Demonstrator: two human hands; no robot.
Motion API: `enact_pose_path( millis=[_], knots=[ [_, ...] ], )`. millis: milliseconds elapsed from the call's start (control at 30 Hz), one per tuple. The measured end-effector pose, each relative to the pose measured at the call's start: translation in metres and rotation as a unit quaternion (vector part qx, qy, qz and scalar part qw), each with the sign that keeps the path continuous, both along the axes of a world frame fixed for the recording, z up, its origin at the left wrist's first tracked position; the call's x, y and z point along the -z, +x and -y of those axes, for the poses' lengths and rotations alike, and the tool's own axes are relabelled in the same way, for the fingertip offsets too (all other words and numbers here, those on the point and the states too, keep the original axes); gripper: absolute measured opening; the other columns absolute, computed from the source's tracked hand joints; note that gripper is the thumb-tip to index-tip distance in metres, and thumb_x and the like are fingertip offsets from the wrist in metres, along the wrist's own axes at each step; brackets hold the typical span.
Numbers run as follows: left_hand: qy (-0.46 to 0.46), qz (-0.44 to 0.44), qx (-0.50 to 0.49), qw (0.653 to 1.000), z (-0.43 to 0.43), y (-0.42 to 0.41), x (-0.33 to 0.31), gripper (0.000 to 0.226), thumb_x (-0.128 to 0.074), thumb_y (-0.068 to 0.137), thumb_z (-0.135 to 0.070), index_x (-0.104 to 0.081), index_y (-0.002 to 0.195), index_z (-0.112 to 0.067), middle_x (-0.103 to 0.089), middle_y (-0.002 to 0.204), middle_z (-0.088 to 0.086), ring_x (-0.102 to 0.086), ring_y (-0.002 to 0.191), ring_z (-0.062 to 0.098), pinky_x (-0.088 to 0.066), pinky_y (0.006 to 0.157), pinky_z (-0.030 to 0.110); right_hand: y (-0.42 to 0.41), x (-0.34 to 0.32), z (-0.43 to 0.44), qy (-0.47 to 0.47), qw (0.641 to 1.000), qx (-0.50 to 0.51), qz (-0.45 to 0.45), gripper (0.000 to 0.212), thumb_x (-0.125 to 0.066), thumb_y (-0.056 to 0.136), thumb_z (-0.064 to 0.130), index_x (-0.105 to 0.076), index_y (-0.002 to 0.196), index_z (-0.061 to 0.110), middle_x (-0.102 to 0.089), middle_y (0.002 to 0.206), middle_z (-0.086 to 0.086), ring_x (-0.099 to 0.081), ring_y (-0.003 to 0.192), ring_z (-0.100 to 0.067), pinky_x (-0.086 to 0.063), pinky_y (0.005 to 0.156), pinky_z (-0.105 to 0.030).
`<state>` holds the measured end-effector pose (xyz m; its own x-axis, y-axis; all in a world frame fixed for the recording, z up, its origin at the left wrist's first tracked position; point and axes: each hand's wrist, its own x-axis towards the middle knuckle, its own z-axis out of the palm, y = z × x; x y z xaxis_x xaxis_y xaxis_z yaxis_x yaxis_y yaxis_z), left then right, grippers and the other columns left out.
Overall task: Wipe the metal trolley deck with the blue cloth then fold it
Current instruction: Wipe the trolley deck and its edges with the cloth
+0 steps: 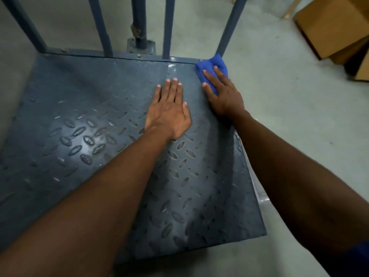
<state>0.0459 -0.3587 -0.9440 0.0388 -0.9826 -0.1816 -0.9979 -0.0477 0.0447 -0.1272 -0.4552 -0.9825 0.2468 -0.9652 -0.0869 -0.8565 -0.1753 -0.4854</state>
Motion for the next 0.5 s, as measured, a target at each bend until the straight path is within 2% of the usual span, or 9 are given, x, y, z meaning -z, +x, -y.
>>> enact_pose_path(
  millis=[100,233,367,500],
  knots=[
    [0.005,0.025,-0.02,0.999,0.003,0.011,-0.003,0.07,-0.014,0.109,-0.04,-0.001,0.169,-0.007,0.004,0.179,0.01,0.006,0.165,0.025,0.004,0.134,0.049,0.023,-0.007,0.011,0.034,0.999,-0.011,0.032,0.053,-0.04,0.109,0.06,-0.032,0.161,0.053,-0.015,0.177,0.015,-0.032,0.159,-0.021,-0.032,0.125,-0.044],
    [0.01,0.02,0.0,1.0,-0.004,-0.003,-0.001,0.07,-0.01,0.109,-0.042,0.002,0.169,-0.008,0.007,0.178,0.01,0.008,0.165,0.025,0.003,0.134,0.049,0.007,-0.008,0.004,0.042,0.997,-0.005,0.062,0.053,-0.03,0.114,0.052,-0.024,0.166,0.046,-0.007,0.179,0.008,-0.024,0.162,-0.022,-0.028,0.128,-0.046],
    [0.012,-0.021,0.02,1.0,-0.012,-0.038,-0.001,0.07,-0.008,0.109,-0.042,0.003,0.169,-0.008,0.008,0.178,0.01,0.01,0.165,0.024,0.004,0.134,0.048,-0.029,-0.017,-0.028,0.039,0.998,0.046,0.031,0.055,-0.024,0.115,0.05,-0.018,0.169,0.042,-0.004,0.18,0.006,-0.028,0.161,-0.027,-0.031,0.126,-0.048],
    [0.023,-0.047,0.063,0.997,-0.017,-0.06,0.0,0.069,-0.01,0.11,-0.042,0.0,0.169,-0.008,0.005,0.178,0.01,0.007,0.165,0.025,0.003,0.134,0.047,-0.072,-0.022,-0.085,0.038,0.995,0.097,0.013,0.054,-0.025,0.115,0.049,-0.019,0.169,0.041,-0.012,0.179,0.001,-0.031,0.159,-0.028,-0.033,0.124,-0.047]
  ],
)
